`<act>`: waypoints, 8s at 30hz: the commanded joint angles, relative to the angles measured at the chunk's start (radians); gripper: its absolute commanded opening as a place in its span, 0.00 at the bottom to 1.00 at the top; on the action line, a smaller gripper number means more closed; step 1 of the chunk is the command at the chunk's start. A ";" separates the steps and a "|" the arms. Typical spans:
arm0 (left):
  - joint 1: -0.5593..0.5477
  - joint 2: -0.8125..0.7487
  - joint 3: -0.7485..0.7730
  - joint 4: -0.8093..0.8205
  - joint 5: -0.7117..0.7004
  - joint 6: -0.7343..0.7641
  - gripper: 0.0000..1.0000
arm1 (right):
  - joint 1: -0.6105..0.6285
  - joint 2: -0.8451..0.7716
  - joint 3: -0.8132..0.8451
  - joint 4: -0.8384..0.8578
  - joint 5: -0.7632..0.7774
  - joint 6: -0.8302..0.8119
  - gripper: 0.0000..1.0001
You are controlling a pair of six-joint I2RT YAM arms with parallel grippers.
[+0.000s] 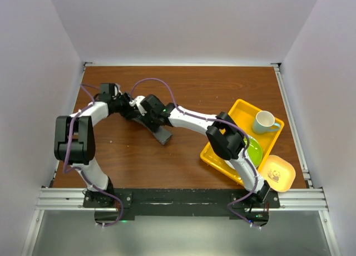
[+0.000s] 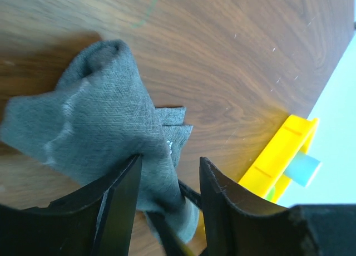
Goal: Fold the napkin, place the utensils inside, and roll it up
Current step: Roll the napkin with the utensil
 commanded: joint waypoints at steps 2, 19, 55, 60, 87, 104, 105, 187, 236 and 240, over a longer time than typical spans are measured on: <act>0.069 -0.105 0.051 0.012 0.002 0.033 0.52 | -0.096 0.000 -0.045 -0.056 -0.223 0.108 0.37; -0.011 -0.067 -0.051 0.275 0.195 -0.091 0.49 | -0.313 0.106 -0.140 0.177 -0.874 0.473 0.36; -0.040 0.031 0.006 0.050 0.040 0.092 0.50 | -0.273 -0.112 -0.010 -0.160 -0.469 0.165 0.77; -0.040 0.056 0.014 0.041 0.031 0.119 0.50 | -0.201 -0.132 0.019 -0.189 -0.334 0.101 0.77; 0.030 -0.096 -0.072 0.110 0.075 -0.031 0.55 | 0.020 0.017 0.108 -0.209 0.208 -0.081 0.88; 0.080 -0.101 -0.107 0.136 0.084 -0.072 0.56 | 0.020 0.077 0.065 -0.114 0.291 -0.078 0.59; 0.083 -0.101 -0.107 0.139 0.086 -0.074 0.56 | 0.022 0.083 0.068 -0.116 0.286 -0.074 0.51; -0.152 0.226 0.146 0.403 0.201 -0.251 0.45 | -0.409 -0.212 -0.169 -0.169 -0.763 0.260 0.35; -0.006 -0.036 0.091 0.021 -0.057 -0.203 0.64 | -0.112 -0.032 0.025 -0.183 0.165 -0.067 0.90; -0.003 -0.035 0.078 0.029 -0.048 -0.201 0.64 | -0.112 -0.041 0.010 -0.160 0.122 -0.047 0.89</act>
